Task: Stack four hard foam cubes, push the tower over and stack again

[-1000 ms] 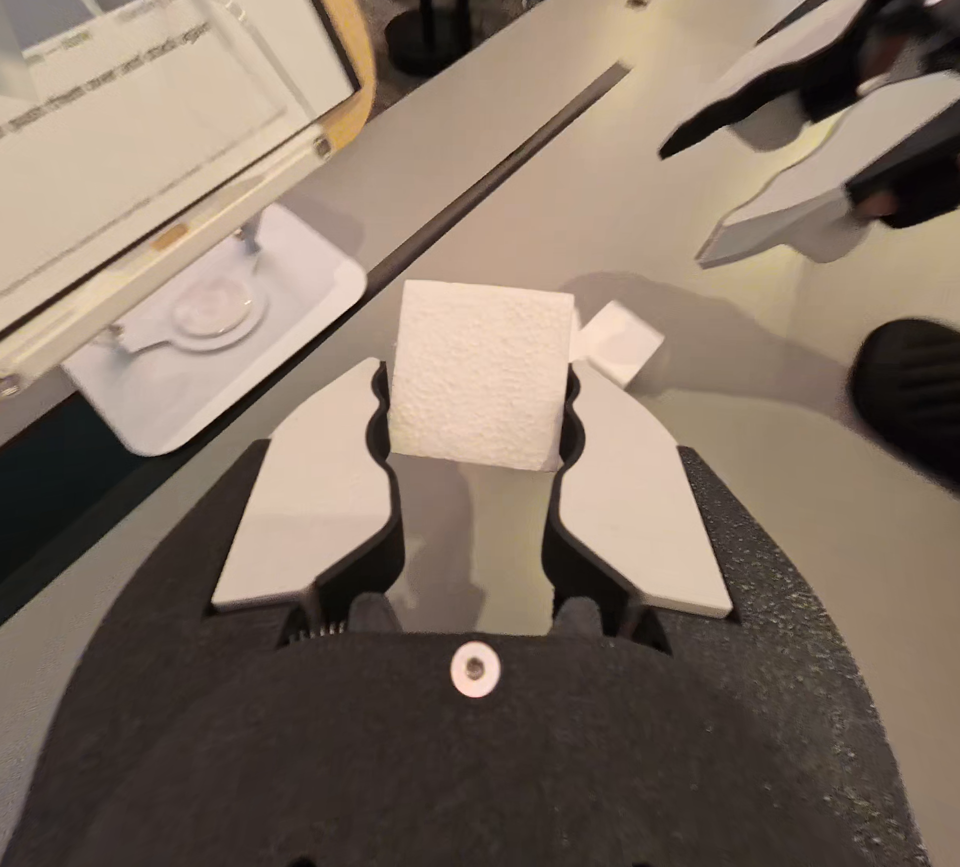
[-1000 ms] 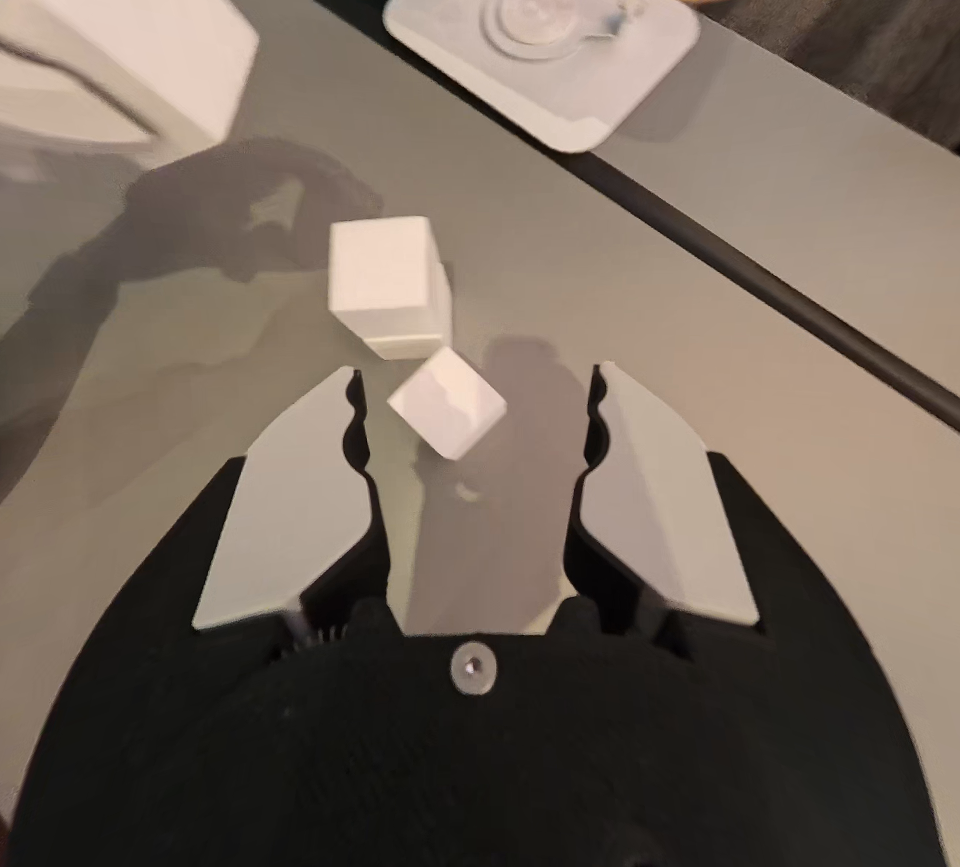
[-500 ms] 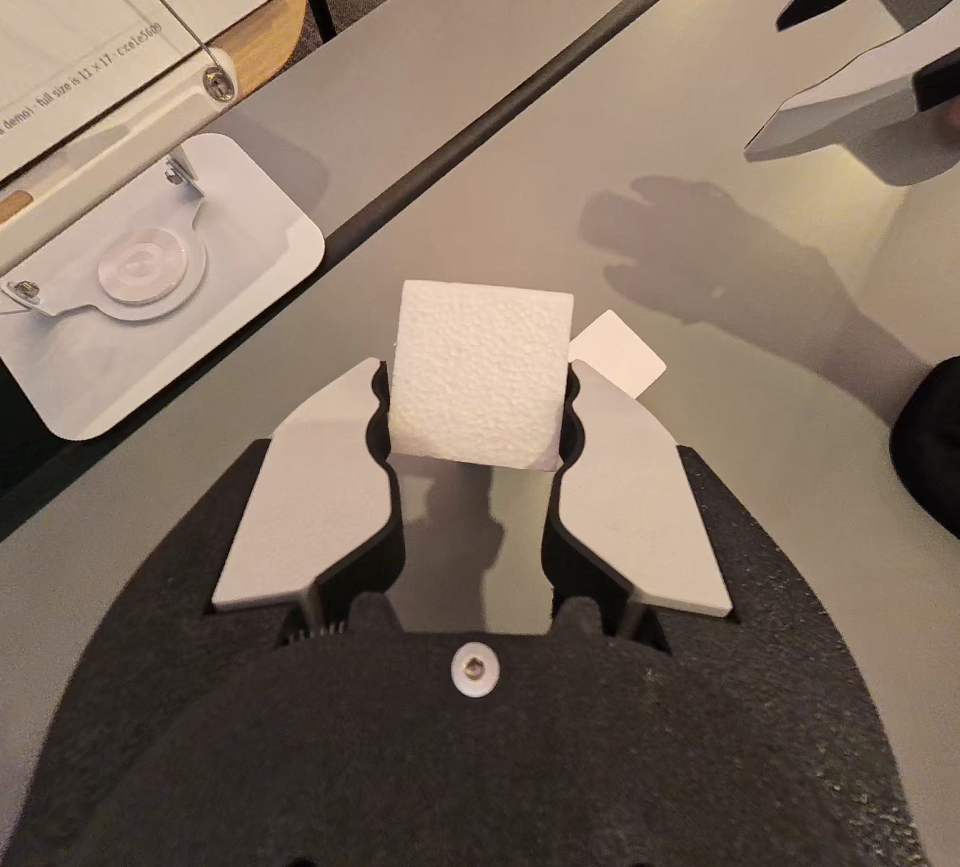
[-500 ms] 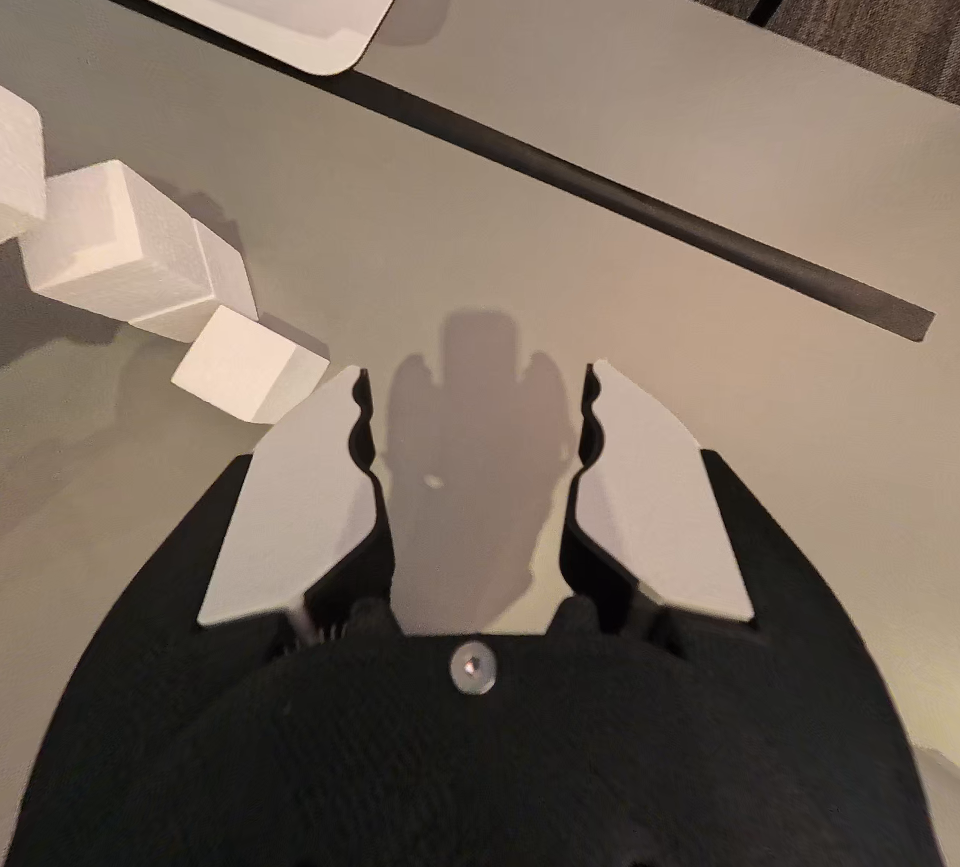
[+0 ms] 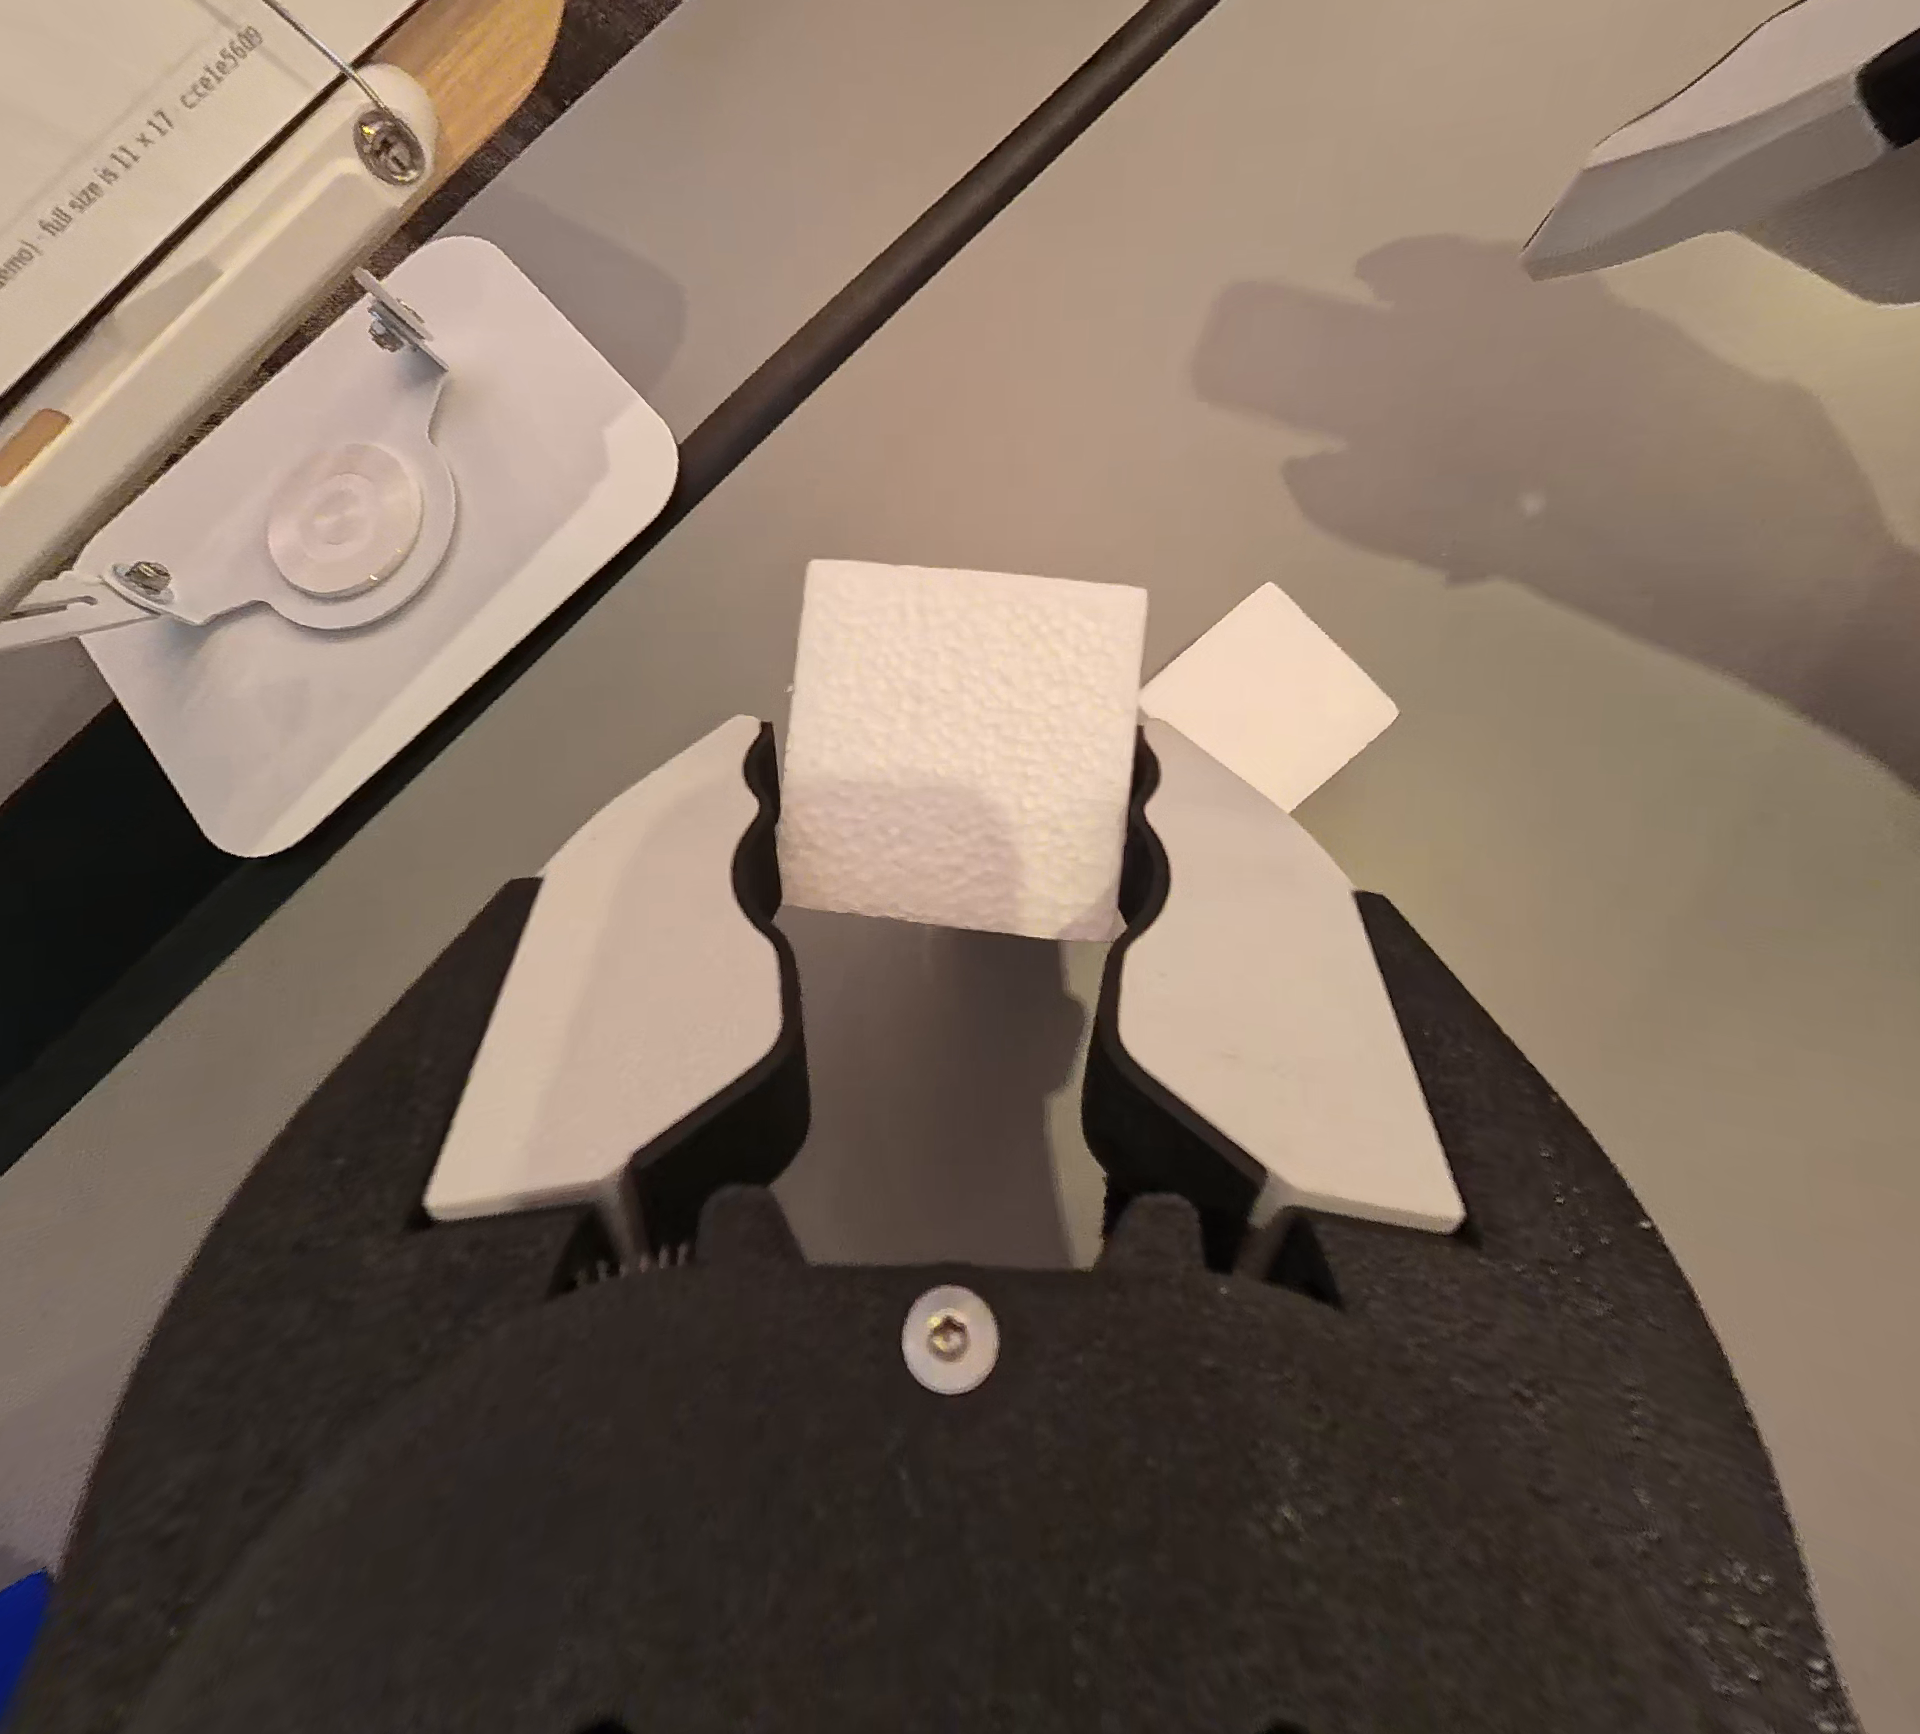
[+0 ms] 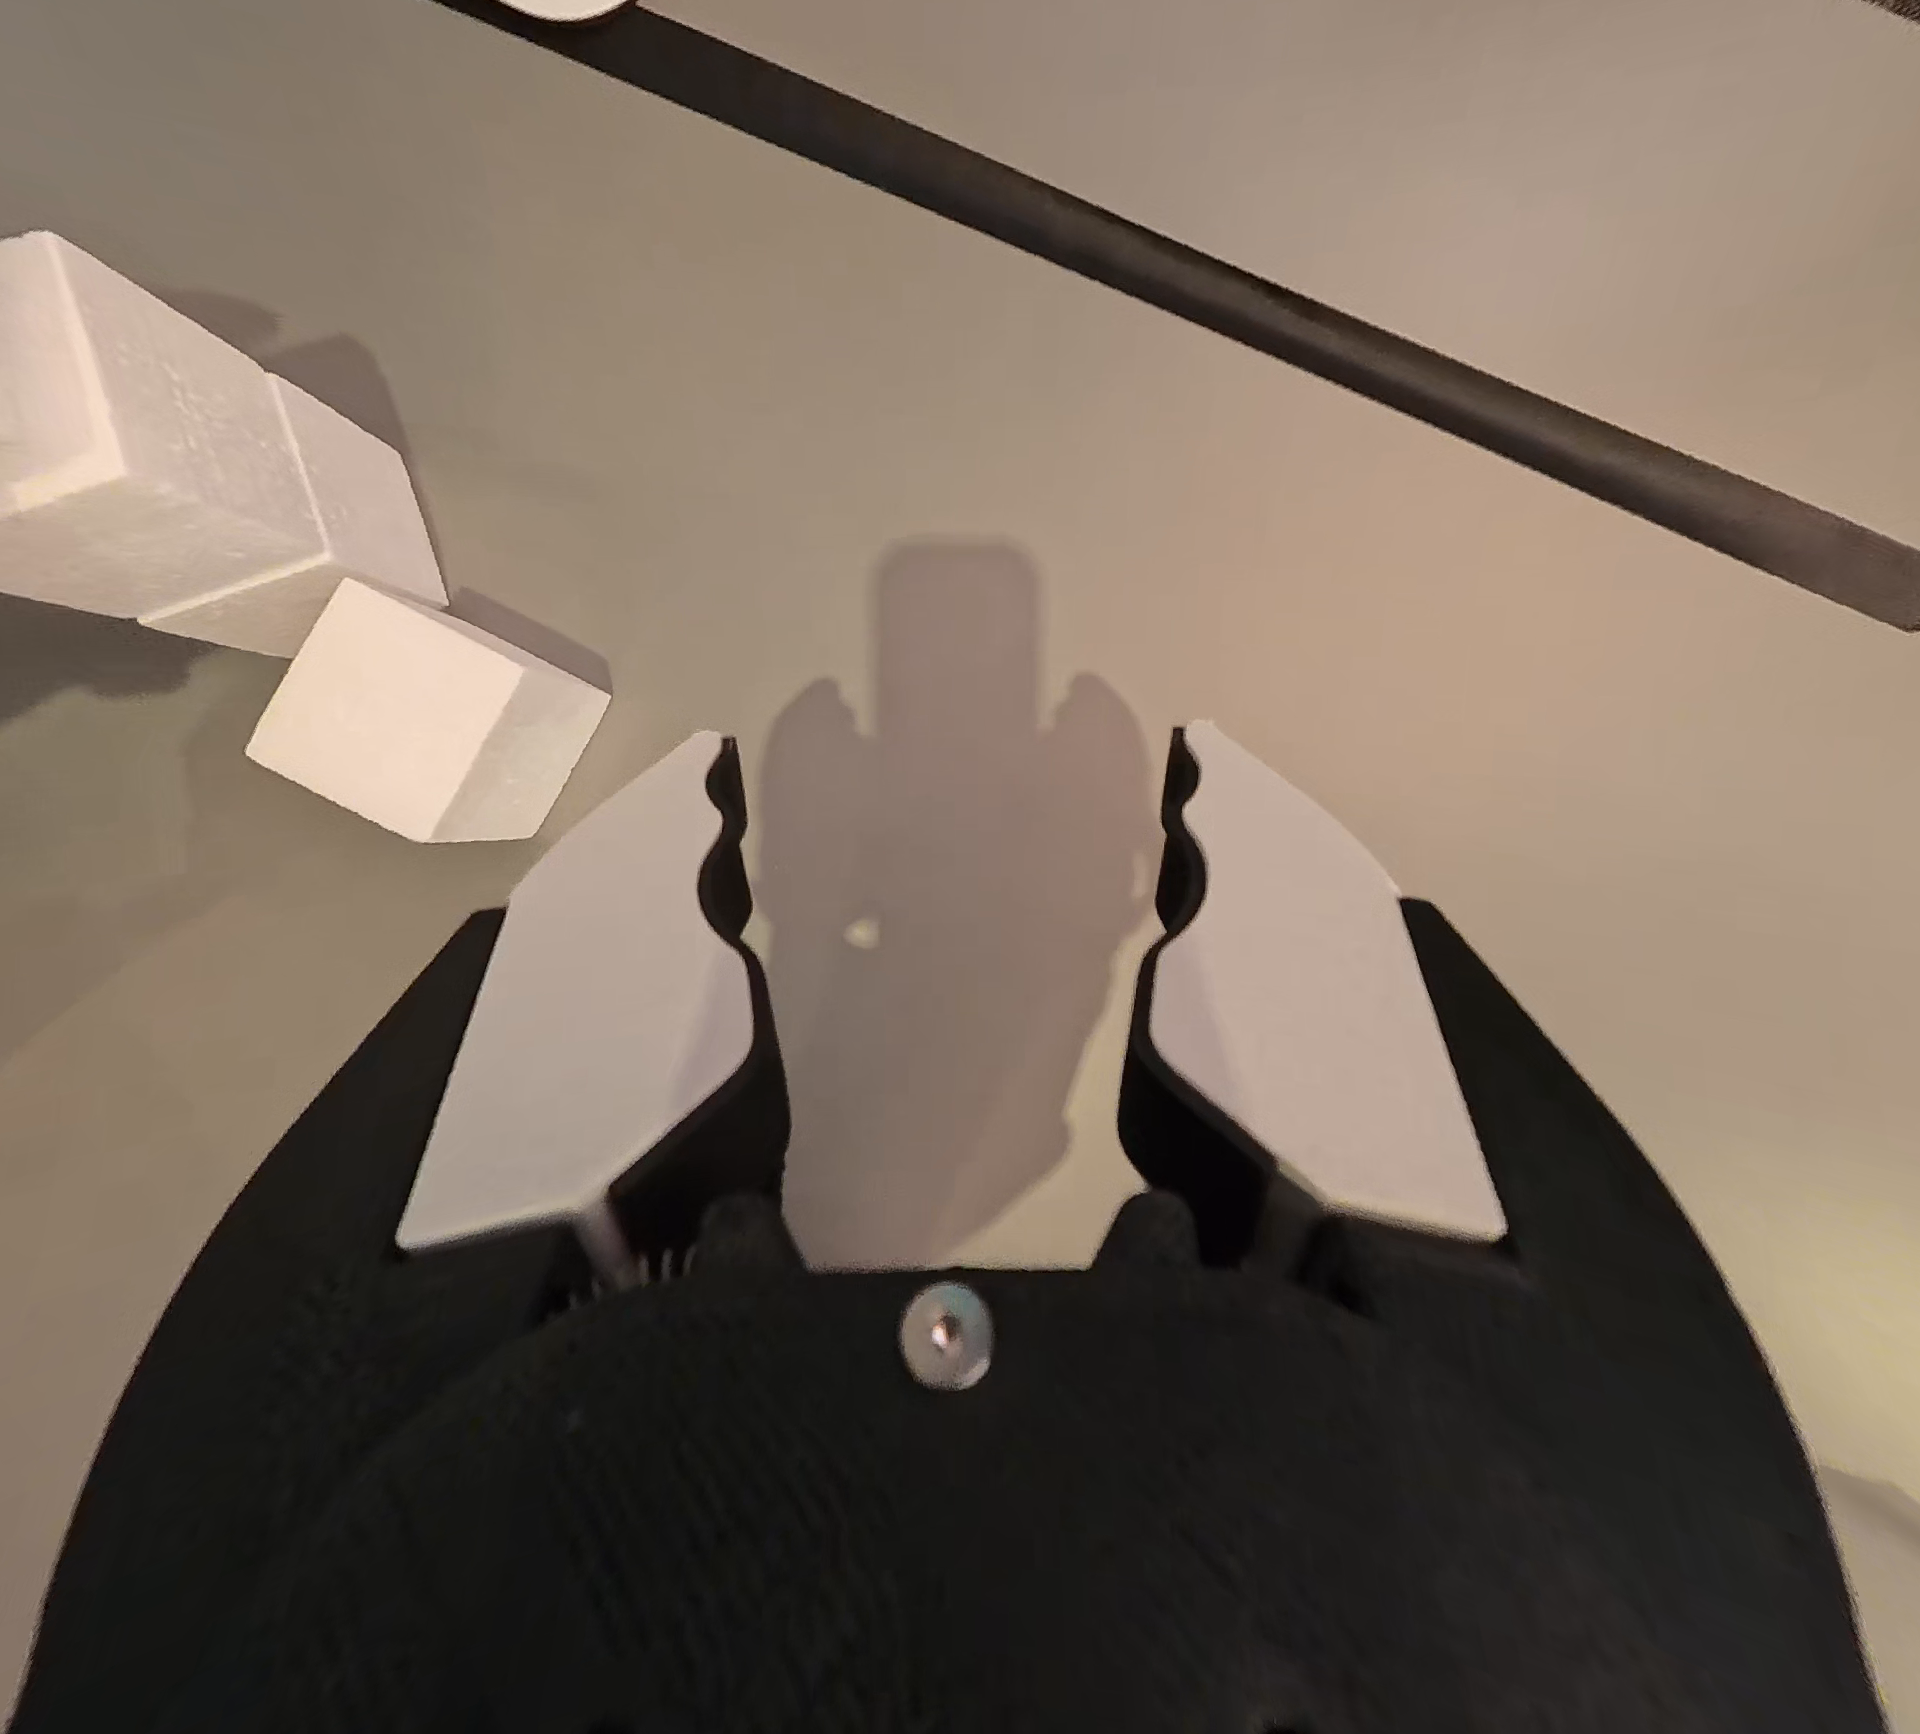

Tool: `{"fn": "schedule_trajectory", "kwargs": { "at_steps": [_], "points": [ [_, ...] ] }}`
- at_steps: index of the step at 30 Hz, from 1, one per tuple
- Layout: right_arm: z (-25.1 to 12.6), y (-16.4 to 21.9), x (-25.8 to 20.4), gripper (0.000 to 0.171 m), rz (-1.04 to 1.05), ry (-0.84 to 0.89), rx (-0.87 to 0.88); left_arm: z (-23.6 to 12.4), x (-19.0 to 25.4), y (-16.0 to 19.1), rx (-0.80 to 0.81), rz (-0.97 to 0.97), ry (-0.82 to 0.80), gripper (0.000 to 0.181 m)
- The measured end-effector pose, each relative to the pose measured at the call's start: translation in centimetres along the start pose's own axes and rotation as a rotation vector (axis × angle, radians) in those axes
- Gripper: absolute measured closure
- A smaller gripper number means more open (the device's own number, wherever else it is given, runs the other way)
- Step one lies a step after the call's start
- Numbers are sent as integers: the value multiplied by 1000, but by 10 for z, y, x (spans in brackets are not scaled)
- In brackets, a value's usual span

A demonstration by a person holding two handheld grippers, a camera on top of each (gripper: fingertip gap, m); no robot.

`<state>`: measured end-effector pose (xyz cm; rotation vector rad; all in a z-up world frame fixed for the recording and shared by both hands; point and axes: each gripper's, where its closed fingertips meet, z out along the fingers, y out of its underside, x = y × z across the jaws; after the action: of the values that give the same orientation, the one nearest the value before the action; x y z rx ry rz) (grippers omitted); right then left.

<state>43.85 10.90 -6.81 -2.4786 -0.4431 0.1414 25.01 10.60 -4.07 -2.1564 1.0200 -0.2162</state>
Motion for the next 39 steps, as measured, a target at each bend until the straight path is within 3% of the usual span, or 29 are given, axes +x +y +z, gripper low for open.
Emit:
{"fn": "schedule_trajectory", "kwargs": {
  "at_steps": [14, 18, 20, 24, 29, 35, 39],
  "points": [
    [17, 11, -10, 94, -39, -27, -84, 7, 3, 3, -31, -26, 25, 117],
    [18, 5, -31, 91, -109, -157, -34, 10, 1, 3, -31, -18, 2, 113],
    [17, 5, -46, 85, -237, -248, 10, 11, 0, 5, -38, -21, -1, 109],
    [14, 13, -90, 82, -536, -481, 162, 6, -7, 0, -16, -42, -33, 86],
    [17, 10, -126, 90, -607, -671, 315, -17, -11, -7, 48, -69, 6, 82],
    [49, 32, -134, 94, -645, -676, 207, -67, -55, -8, 171, -167, -55, 85],
    [58, 40, -138, 113, -636, -708, 186, -105, -90, -2, 296, -265, -88, 89]
  ]
}}
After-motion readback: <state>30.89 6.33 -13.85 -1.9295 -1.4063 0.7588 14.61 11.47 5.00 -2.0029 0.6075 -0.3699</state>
